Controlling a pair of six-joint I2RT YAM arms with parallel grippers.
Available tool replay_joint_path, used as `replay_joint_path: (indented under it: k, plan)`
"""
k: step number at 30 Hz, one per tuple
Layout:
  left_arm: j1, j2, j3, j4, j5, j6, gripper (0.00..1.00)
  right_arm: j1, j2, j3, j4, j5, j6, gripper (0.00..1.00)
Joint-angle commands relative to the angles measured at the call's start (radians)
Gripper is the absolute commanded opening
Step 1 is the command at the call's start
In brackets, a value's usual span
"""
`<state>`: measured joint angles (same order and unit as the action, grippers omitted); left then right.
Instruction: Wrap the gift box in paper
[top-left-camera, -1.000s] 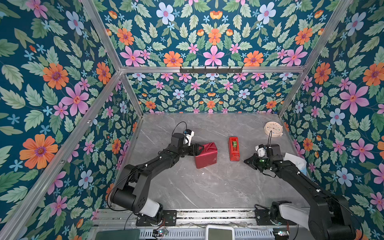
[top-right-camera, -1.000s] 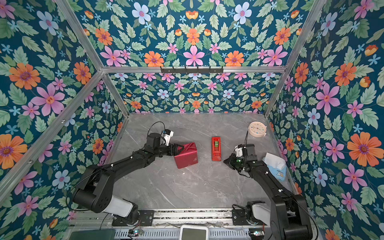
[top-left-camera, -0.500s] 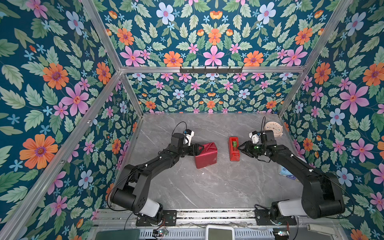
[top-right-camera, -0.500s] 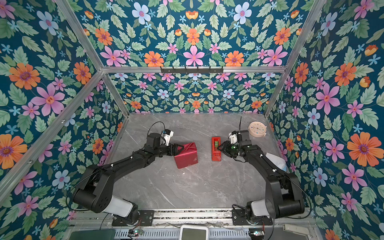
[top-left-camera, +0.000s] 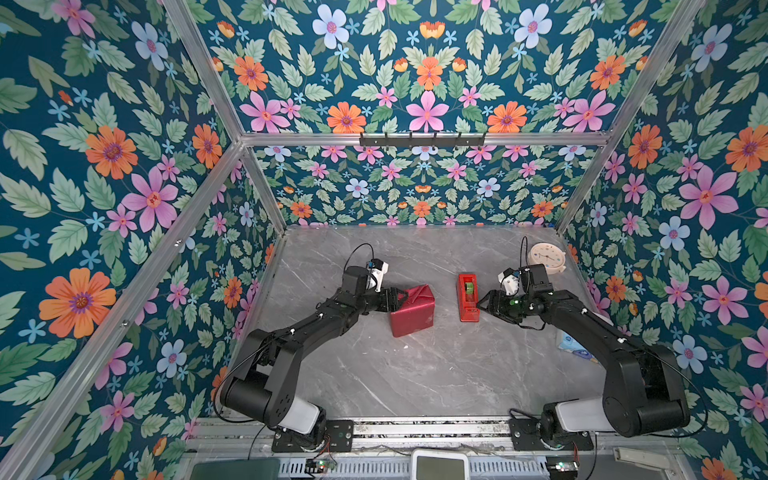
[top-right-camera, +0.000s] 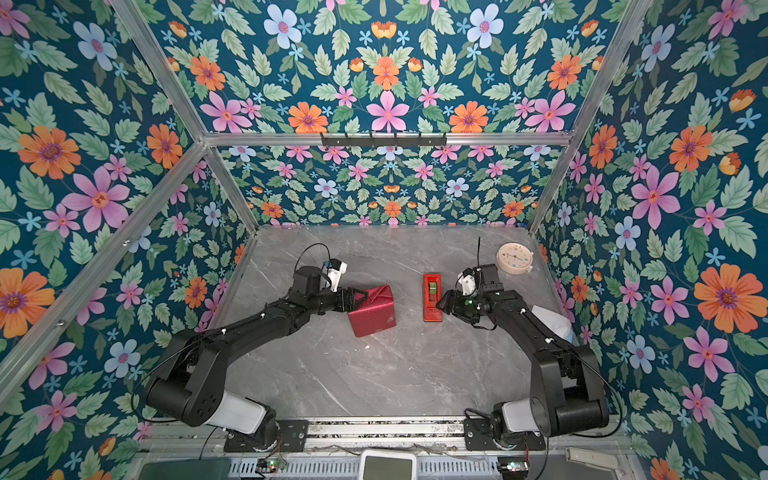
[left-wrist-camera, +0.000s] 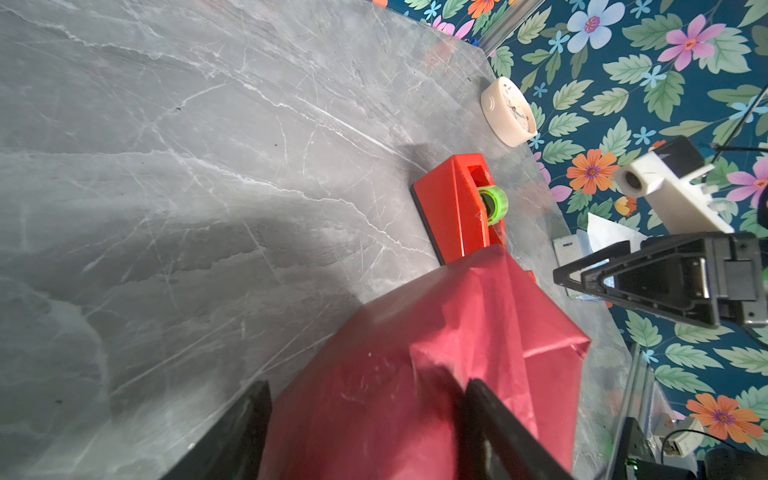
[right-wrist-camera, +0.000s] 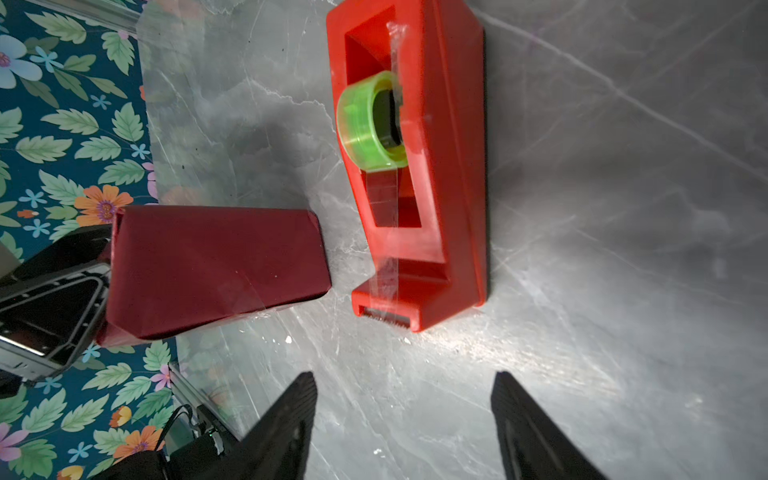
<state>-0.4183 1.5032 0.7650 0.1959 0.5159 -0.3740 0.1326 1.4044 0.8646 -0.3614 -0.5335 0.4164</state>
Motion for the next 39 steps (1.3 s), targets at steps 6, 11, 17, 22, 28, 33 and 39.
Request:
replay_joint_path:
  k: [6, 11, 17, 22, 28, 33, 39]
  plan:
    - [0.001, 0.011, -0.009, -0.144, -0.073, 0.033, 0.74, 0.000, 0.150, 0.136, 0.040, -0.091, 0.025, 0.50]
    - [0.001, 0.009, -0.010, -0.147, -0.074, 0.035, 0.74, -0.001, 0.240, 0.181, 0.055, -0.146, 0.046, 0.46]
    - [0.001, 0.008, -0.007, -0.148, -0.076, 0.035, 0.74, -0.001, 0.310, 0.185, 0.056, -0.170, 0.056, 0.42]
    - [0.000, 0.014, -0.007, -0.144, -0.071, 0.035, 0.74, -0.001, 0.319, 0.161, 0.059, -0.171, 0.053, 0.42]
    - [0.001, 0.012, -0.007, -0.145, -0.073, 0.035, 0.75, -0.007, 0.360, 0.164, 0.087, -0.217, 0.086, 0.38]
    - [0.001, 0.011, -0.007, -0.146, -0.073, 0.035, 0.74, -0.031, 0.388, 0.154, 0.148, -0.274, 0.136, 0.34]
    - [0.001, 0.008, -0.008, -0.147, -0.073, 0.035, 0.74, -0.036, 0.391, 0.131, 0.177, -0.301, 0.161, 0.25]
